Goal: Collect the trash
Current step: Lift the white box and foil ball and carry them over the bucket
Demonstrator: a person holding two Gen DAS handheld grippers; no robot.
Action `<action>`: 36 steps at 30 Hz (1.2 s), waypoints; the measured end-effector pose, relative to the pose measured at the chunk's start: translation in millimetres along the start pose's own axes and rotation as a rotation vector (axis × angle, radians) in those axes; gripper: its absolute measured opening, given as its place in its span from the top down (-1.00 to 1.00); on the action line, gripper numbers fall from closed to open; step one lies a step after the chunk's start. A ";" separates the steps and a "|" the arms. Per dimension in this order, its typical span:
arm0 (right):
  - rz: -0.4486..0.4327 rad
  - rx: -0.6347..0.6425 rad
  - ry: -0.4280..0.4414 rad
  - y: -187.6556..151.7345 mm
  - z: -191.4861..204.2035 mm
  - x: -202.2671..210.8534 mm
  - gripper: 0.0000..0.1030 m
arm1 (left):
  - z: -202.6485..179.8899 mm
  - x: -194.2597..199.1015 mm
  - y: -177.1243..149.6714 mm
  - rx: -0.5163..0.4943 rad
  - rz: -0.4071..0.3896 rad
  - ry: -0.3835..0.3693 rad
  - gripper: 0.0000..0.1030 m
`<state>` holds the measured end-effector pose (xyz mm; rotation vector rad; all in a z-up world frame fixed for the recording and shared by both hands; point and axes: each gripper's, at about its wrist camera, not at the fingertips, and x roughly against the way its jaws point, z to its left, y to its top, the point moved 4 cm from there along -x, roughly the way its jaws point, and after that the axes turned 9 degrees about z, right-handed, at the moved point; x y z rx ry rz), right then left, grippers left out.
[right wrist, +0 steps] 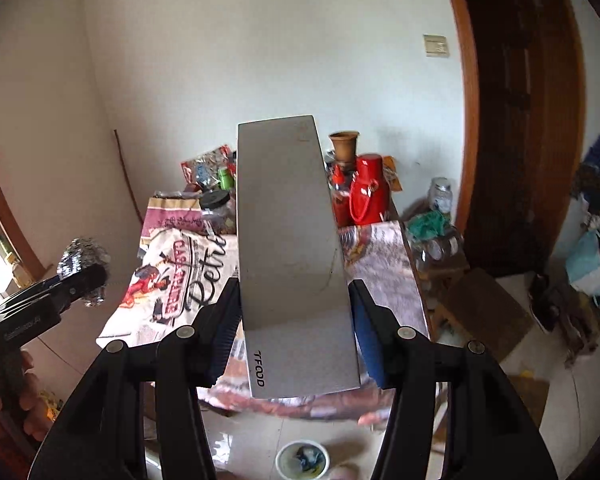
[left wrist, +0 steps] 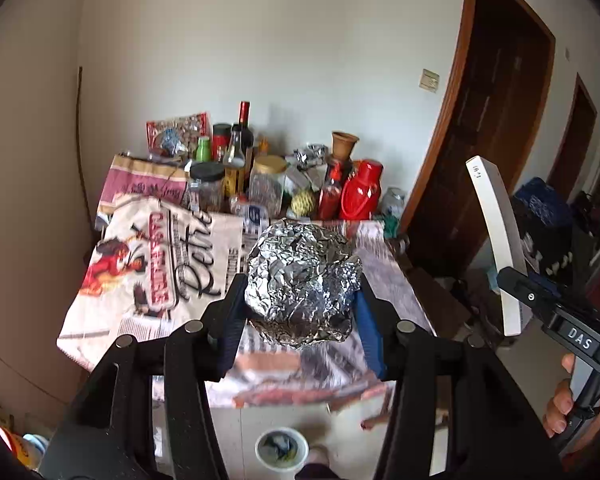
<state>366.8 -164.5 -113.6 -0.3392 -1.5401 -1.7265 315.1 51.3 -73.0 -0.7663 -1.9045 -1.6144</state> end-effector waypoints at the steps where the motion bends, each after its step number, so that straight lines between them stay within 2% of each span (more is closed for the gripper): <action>1: -0.004 -0.005 -0.007 -7.2 4.1 4.5 0.03 | 3.1 4.4 -7.7 0.000 0.010 -0.005 0.03; 5: 0.012 -0.027 -0.033 -44.3 24.9 15.7 0.03 | 18.7 23.1 -47.2 -0.018 0.043 -0.017 0.03; 9: 0.065 -0.072 -0.036 -85.9 40.5 23.4 0.03 | 27.6 30.8 -86.0 -0.045 0.098 -0.014 0.02; 15: 0.186 -0.077 -0.061 -135.8 49.9 22.6 0.03 | 33.0 22.2 -131.3 -0.055 0.203 -0.031 0.03; 20: 0.322 -0.089 -0.038 -176.0 48.3 6.9 0.03 | 34.8 1.5 -164.8 -0.043 0.287 -0.032 0.02; 27: 0.482 -0.047 -0.025 -232.5 44.3 -37.2 0.03 | 36.9 -63.7 -212.6 -0.002 0.426 -0.017 0.02; 32: 0.589 -0.029 -0.016 -270.6 26.3 -90.8 0.03 | 38.1 -138.8 -251.8 0.026 0.519 0.001 0.02; 36: 0.663 -0.018 -0.021 -302.2 5.3 -138.9 0.03 | 47.2 -207.1 -288.7 0.095 0.591 -0.003 0.03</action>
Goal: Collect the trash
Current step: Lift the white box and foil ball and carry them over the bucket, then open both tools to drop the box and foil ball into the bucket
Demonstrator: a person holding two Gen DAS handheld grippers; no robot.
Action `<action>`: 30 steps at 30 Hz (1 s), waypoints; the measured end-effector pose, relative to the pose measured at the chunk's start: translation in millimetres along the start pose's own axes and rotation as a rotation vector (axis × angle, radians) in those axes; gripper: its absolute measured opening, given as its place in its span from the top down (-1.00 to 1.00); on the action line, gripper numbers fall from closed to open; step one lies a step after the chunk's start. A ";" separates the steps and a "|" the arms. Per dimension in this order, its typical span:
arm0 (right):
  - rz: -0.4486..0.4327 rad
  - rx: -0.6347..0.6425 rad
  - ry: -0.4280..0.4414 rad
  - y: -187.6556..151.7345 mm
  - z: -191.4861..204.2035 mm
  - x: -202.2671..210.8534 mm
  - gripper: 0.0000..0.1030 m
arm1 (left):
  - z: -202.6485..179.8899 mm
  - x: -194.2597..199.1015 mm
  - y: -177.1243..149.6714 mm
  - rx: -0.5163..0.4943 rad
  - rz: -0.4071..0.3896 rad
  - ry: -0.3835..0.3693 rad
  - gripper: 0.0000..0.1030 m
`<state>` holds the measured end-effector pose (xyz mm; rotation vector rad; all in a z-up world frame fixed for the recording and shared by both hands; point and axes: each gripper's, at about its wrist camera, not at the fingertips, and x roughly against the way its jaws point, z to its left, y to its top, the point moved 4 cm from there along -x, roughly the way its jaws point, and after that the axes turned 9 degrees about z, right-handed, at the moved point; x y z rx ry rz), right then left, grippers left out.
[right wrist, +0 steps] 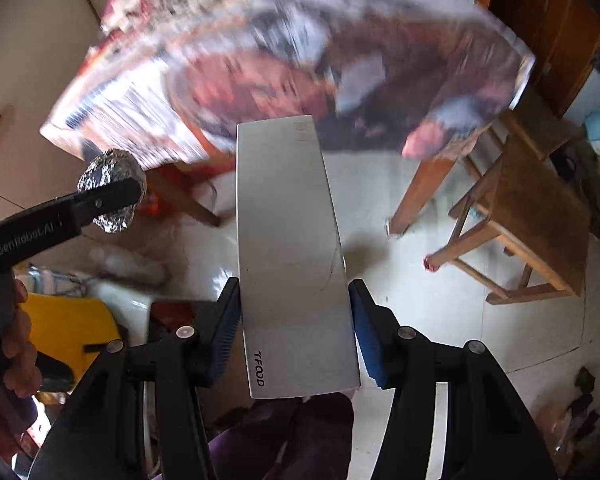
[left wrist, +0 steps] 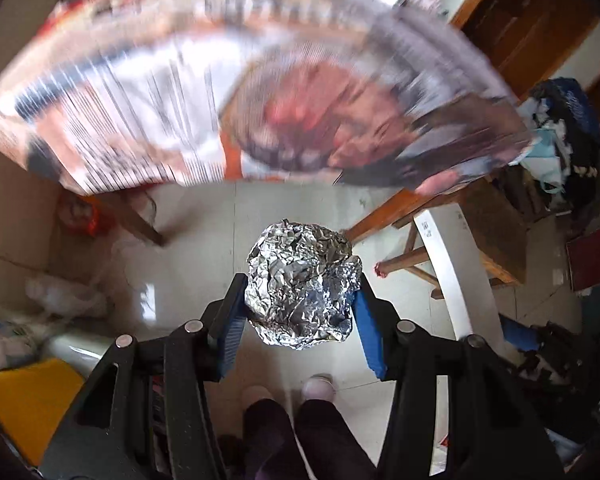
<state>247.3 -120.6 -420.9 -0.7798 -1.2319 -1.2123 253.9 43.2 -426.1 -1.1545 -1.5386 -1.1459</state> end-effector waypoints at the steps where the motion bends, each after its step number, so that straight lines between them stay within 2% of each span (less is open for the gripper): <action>1: 0.020 0.004 -0.005 1.0 -6.3 -17.1 0.03 | 2.7 -15.8 1.4 0.010 0.012 0.004 0.02; 9: 0.137 0.024 -0.031 7.2 -45.8 -148.8 0.03 | 30.3 -167.4 -6.7 0.072 0.130 0.038 0.02; 14: 0.169 0.063 -0.061 13.4 -55.2 -227.6 0.03 | 45.4 -241.6 -16.5 0.079 0.174 0.058 0.02; 18: 0.198 0.032 -0.052 19.2 -67.4 -280.9 0.03 | 60.1 -299.4 -23.6 0.110 0.203 0.061 0.02; 25: 0.246 0.035 -0.002 24.5 -66.1 -351.0 0.02 | 76.2 -357.9 -28.1 0.130 0.221 0.072 0.02; 30: 0.208 0.100 0.001 29.2 -55.8 -370.3 0.01 | 87.5 -389.0 -30.3 0.157 0.251 0.071 0.02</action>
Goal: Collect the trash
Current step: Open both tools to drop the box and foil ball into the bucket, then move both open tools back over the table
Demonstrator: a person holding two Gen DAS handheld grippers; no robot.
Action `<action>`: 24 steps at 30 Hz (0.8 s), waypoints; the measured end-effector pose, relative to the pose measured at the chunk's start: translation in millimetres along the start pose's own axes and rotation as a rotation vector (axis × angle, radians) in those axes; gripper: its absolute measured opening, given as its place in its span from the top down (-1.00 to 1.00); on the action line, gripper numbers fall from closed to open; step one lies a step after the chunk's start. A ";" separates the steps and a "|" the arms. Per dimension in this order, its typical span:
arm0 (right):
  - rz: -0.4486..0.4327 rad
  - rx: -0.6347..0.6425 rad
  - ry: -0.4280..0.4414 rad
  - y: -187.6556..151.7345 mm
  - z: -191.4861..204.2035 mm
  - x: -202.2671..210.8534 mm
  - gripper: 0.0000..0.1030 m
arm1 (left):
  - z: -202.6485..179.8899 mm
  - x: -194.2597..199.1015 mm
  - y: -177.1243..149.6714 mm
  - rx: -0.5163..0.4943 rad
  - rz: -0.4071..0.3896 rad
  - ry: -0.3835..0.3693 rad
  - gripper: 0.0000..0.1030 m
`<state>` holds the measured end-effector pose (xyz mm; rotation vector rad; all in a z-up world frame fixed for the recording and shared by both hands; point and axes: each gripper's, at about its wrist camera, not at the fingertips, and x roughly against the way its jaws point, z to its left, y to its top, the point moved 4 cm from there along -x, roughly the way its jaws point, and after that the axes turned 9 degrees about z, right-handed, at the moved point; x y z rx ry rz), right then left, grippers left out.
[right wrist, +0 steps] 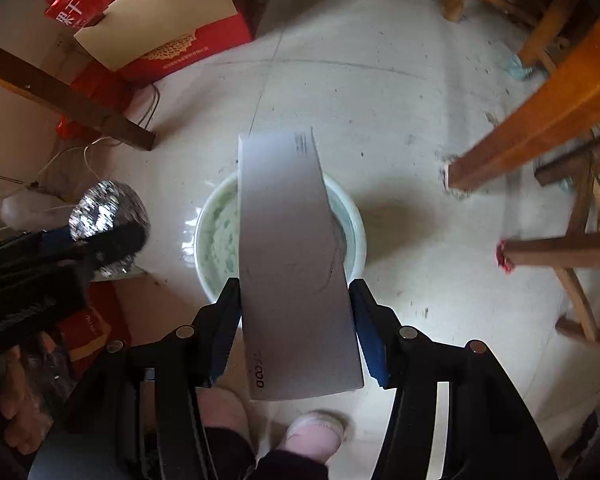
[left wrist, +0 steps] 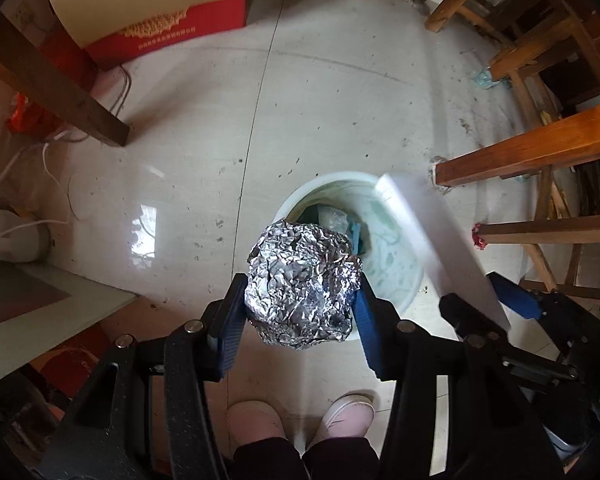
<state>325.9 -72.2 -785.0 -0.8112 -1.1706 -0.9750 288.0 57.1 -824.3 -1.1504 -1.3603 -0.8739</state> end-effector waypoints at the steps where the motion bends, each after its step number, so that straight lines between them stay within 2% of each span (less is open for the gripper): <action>1: 0.000 -0.001 0.002 -0.2 -0.6 -0.6 -0.01 | -0.8 -4.3 1.3 0.006 0.004 -0.003 0.02; 7: 0.023 -0.074 0.124 1.5 -14.9 -5.7 -0.01 | -3.7 -17.6 0.9 0.032 0.030 -0.037 0.02; 11: 0.012 -0.107 0.103 -2.3 -24.3 4.4 -0.01 | -12.6 -26.4 2.7 0.038 0.085 -0.039 -0.04; 15: -0.003 -0.146 0.053 -4.9 -34.0 12.1 -0.01 | -19.4 -29.3 1.9 0.044 0.138 -0.103 -0.04; 20: -0.016 -0.187 0.073 -9.9 -39.2 28.7 -0.01 | -22.2 -6.9 -0.4 0.039 0.101 -0.070 -0.04; 24: -0.035 -0.172 0.063 -9.6 -33.2 54.8 -0.01 | -22.5 33.2 -8.2 0.036 0.070 -0.060 -0.04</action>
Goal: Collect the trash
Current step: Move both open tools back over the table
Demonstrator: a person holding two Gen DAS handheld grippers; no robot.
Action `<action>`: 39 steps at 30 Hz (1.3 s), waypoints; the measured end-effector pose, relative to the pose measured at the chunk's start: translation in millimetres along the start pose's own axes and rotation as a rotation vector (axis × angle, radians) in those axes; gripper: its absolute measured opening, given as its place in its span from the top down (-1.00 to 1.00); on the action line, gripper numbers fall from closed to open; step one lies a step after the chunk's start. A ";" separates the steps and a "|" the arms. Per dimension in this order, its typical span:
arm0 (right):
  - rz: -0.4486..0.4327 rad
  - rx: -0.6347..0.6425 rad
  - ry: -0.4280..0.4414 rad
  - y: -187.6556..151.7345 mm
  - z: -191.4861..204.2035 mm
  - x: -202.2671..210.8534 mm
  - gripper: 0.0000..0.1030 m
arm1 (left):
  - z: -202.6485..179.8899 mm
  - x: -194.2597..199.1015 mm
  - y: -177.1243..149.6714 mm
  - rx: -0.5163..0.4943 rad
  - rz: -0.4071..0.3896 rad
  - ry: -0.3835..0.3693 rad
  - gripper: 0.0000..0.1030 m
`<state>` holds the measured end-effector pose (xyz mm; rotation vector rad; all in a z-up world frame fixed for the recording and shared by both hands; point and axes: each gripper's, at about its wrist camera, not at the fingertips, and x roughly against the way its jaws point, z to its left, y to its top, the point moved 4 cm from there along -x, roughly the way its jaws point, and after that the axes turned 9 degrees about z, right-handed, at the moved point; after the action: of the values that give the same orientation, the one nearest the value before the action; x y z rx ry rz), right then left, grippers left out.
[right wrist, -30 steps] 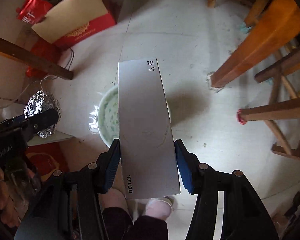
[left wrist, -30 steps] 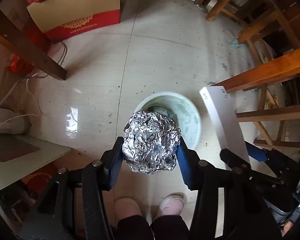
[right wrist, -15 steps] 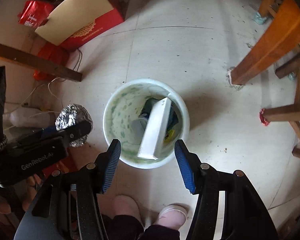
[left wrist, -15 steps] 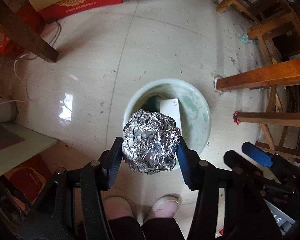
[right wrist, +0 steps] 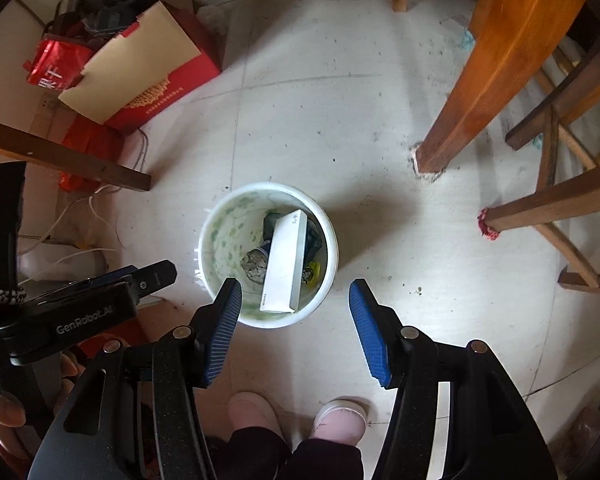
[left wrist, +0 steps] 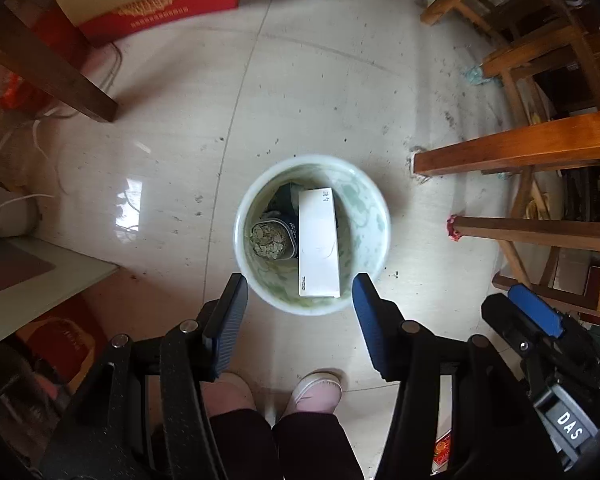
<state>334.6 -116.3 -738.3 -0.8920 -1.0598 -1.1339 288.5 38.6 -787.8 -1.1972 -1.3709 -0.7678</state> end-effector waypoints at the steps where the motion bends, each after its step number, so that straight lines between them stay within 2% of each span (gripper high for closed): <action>1: -0.004 0.006 -0.003 1.1 2.9 6.7 -0.01 | -0.3 9.7 -2.5 -0.002 -0.005 0.001 -0.04; 9: -0.080 0.040 0.005 1.4 34.3 102.8 -0.01 | -18.6 128.4 -34.8 -0.050 -0.095 0.030 -0.04; 16: -0.183 0.078 -0.011 -12.9 67.9 213.2 -0.01 | -39.4 257.5 -66.3 -0.080 -0.223 0.031 -0.04; 21: -0.247 0.093 0.000 -30.0 89.6 285.4 -0.01 | -47.4 343.5 -95.6 -0.117 -0.324 0.060 -0.04; 30: -0.364 0.138 -0.002 -68.6 140.0 394.6 -0.01 | -52.7 477.9 -150.6 -0.154 -0.478 0.006 -0.04; 39: -0.520 0.155 -0.058 -99.9 171.2 488.3 -0.01 | -50.7 589.2 -182.7 -0.236 -0.643 -0.017 -0.04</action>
<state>245.2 -102.2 -219.2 -0.5388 -1.4571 -1.4324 201.5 75.4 -176.0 -0.9325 -1.7383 -1.4020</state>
